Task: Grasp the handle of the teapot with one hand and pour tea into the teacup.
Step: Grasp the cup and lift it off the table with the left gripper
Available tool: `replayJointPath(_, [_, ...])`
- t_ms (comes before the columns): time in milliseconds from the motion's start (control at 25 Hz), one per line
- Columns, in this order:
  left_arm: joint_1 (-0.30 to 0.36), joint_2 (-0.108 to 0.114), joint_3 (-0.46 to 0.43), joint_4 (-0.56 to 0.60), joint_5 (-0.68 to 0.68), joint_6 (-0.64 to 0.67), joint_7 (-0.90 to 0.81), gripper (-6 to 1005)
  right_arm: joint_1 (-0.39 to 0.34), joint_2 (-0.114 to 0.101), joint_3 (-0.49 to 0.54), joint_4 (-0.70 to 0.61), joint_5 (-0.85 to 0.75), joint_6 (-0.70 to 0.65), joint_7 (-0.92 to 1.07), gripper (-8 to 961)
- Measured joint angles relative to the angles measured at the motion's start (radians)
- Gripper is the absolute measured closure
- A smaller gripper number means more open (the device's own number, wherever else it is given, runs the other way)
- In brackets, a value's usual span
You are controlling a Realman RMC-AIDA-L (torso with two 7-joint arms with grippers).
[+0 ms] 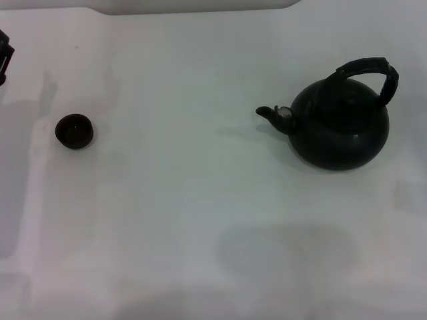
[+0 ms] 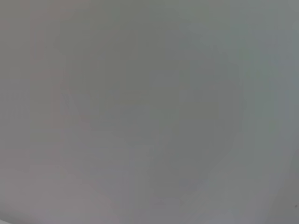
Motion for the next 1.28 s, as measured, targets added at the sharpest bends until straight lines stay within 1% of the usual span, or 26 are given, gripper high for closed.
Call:
replayJointPath(200, [0.002, 0.000, 0.001, 0.001, 0.008, 0.000, 0.006, 108, 0.000, 0.000, 0.000, 0.003, 0.000, 0.000, 0.001, 78])
replayJointPath(400, [0.001, 0.001, 0.001, 0.002, 0.049, 0.000, 0.006, 109, 0.000, 0.001, 0.000, 0.005, 0.000, 0.001, 0.003, 78])
replayJointPath(920, [0.006, 0.004, 0.001, 0.014, 0.067, 0.000, 0.023, 109, 0.006, 0.003, 0.000, 0.006, 0.000, 0.003, 0.042, 78])
replayJointPath(1280, [0.005, 0.001, 0.001, 0.014, 0.157, 0.006, 0.022, 108, 0.022, 0.001, -0.010, 0.006, 0.000, 0.004, 0.044, 77])
